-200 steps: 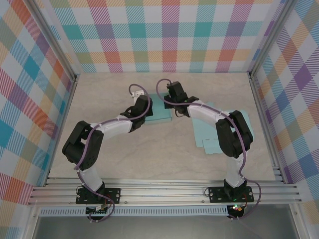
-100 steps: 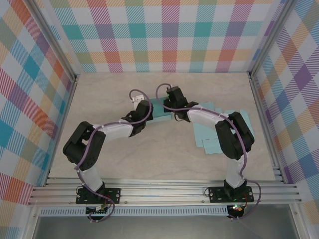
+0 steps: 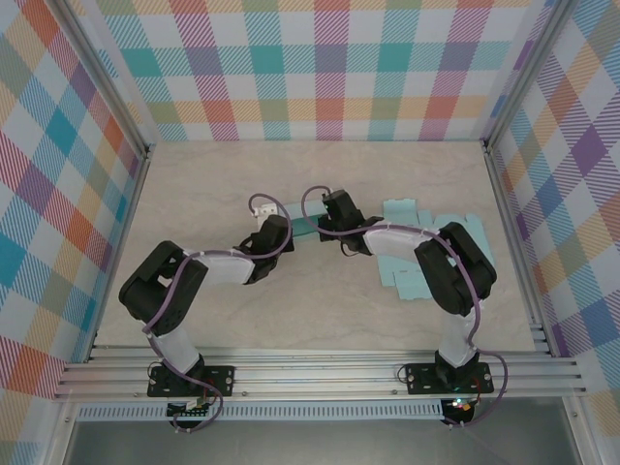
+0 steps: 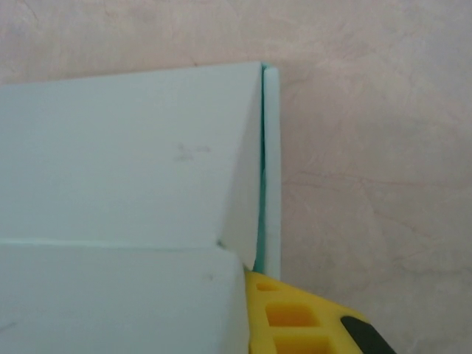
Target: Fold the paper box
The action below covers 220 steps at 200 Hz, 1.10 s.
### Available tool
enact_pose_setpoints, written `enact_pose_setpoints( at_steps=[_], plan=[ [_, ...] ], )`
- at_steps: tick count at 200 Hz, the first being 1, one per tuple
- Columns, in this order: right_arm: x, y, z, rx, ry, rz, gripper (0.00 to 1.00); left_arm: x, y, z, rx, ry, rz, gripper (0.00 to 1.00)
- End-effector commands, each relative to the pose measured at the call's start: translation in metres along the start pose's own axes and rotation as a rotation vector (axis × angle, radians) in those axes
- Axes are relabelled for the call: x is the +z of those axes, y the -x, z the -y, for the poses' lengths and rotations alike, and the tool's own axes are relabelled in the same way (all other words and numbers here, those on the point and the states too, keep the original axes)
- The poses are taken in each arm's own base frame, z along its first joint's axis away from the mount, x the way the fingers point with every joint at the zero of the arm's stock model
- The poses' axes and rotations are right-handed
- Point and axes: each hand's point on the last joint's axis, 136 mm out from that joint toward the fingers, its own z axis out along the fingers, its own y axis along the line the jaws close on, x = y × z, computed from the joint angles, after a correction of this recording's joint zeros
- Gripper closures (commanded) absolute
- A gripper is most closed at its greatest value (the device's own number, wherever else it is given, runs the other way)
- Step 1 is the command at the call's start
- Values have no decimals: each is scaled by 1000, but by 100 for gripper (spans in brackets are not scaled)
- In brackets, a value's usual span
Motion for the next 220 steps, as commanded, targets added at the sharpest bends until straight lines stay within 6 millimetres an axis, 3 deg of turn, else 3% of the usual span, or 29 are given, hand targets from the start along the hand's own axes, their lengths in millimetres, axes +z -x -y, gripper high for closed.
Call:
enact_pose_setpoints(
  at_steps=[1, 87, 177, 195, 207, 220],
  plan=[
    [-10, 7, -8, 12, 35, 35, 88, -12, -1, 8, -15, -54, 3, 84],
    [-25, 2, -6, -1, 17, 34, 66, -41, -6, 3, -22, -80, -7, 42],
    [-75, -10, -1, -9, 13, 39, 34, -97, -2, -13, -108, -124, -18, 15],
    [-92, -12, 3, -1, 15, 45, 25, -112, 3, -17, -118, -138, -13, 12],
    [-103, -14, 6, 3, 16, 54, 1, -122, 6, -21, -124, -146, -7, 9],
    [-118, -16, 9, 11, 26, 69, 0, -132, 9, -25, -131, -154, -5, 6]
  ],
)
